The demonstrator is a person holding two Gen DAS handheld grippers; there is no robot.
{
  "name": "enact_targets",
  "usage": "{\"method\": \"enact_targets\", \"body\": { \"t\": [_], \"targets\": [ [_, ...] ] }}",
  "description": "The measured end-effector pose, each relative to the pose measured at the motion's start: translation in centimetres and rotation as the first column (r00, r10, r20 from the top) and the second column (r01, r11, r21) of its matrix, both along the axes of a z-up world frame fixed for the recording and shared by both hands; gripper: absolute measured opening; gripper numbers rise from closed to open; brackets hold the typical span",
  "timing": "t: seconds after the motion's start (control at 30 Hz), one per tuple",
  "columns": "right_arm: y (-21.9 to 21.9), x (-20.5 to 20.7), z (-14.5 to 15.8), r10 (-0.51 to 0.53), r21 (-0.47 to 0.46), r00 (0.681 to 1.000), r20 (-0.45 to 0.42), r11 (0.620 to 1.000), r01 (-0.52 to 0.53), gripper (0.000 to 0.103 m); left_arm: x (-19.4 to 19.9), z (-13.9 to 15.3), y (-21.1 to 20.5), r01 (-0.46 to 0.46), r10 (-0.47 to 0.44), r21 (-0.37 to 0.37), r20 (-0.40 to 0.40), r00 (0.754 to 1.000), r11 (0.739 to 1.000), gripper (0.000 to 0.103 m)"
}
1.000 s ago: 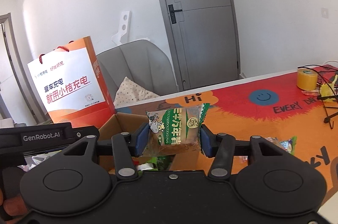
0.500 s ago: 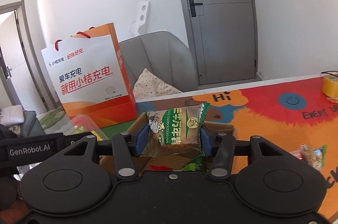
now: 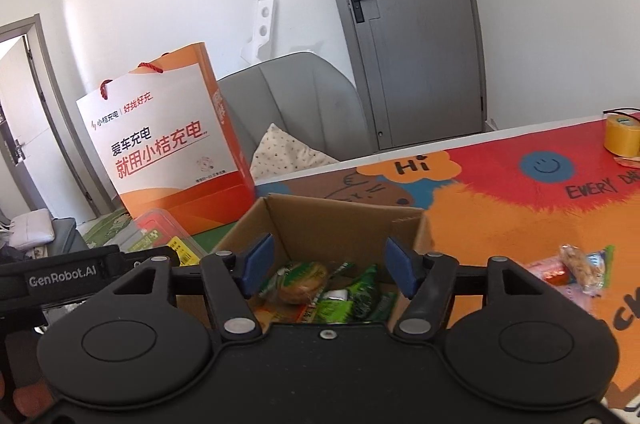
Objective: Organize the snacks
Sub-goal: 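Open both tools releasing the red bar and pastry into the box, then move both tools back from the box to the remaining snacks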
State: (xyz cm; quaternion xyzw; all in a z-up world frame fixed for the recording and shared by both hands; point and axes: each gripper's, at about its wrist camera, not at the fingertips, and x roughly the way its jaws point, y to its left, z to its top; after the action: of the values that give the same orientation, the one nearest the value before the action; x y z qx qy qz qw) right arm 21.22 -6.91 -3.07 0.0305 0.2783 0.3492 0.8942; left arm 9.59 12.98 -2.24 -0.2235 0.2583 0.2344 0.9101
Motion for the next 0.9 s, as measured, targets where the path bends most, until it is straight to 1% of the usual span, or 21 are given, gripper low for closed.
{"method": "enact_targets", "body": {
  "t": [0.17,0.23,0.27,0.4,0.63,0.9],
  "targets": [
    [-2.7,0.2,0.2,-0.051,0.002,0.999,0.005,0.999,0.051,0.068,0.7,0.4,-2.3,0.049,-0.049,0.018,0.005,0.999,0.999,0.081],
    [-3.9,0.3,0.2,-0.078,-0.001,0.997,0.01,0.997,0.078,0.072,1.1,0.6,-3.2,0.067,-0.068,0.025,0.007,0.998,0.997,0.086],
    [-4.7,0.4,0.2,-0.093,0.002,0.996,0.01,0.996,0.093,0.074,1.4,0.6,-3.7,0.078,-0.078,0.03,0.007,0.997,0.997,0.087],
    [-7.7,0.8,0.0,-0.15,-0.002,0.989,0.013,0.989,0.15,0.074,2.5,0.8,-5.9,0.117,-0.117,0.041,0.008,0.993,0.992,0.091],
    [-12.4,1.7,-0.6,-0.242,-0.009,0.97,-0.002,0.97,0.242,0.074,4.3,0.8,-9.6,0.198,-0.199,0.046,0.006,0.98,0.979,0.091],
    [-16.5,2.5,-1.2,-0.303,-0.001,0.953,-0.017,0.953,0.303,0.074,5.9,0.6,-13.0,0.259,-0.259,0.048,0.003,0.966,0.965,0.091]
  ]
}}
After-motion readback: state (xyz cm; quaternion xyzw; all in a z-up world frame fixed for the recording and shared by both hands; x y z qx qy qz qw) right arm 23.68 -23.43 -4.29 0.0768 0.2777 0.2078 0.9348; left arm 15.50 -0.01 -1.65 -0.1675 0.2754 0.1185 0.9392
